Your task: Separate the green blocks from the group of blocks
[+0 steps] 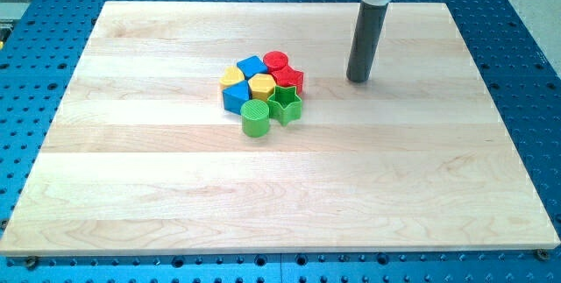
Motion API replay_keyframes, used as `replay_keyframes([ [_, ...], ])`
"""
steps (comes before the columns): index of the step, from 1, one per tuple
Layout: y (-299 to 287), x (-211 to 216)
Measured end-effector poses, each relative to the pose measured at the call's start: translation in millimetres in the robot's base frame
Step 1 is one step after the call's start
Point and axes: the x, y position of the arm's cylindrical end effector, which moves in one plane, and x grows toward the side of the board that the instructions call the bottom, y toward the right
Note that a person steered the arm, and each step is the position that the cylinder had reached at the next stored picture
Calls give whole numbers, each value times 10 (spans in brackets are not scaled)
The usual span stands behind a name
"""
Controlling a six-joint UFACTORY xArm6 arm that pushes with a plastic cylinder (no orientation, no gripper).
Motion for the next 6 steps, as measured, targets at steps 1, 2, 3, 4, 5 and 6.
replay_keyframes([
  [1,-70,44],
  [2,-345,218],
  [3,-711,520],
  [4,-1216,968],
  [5,-1787,1049],
  [6,-2068,1394],
])
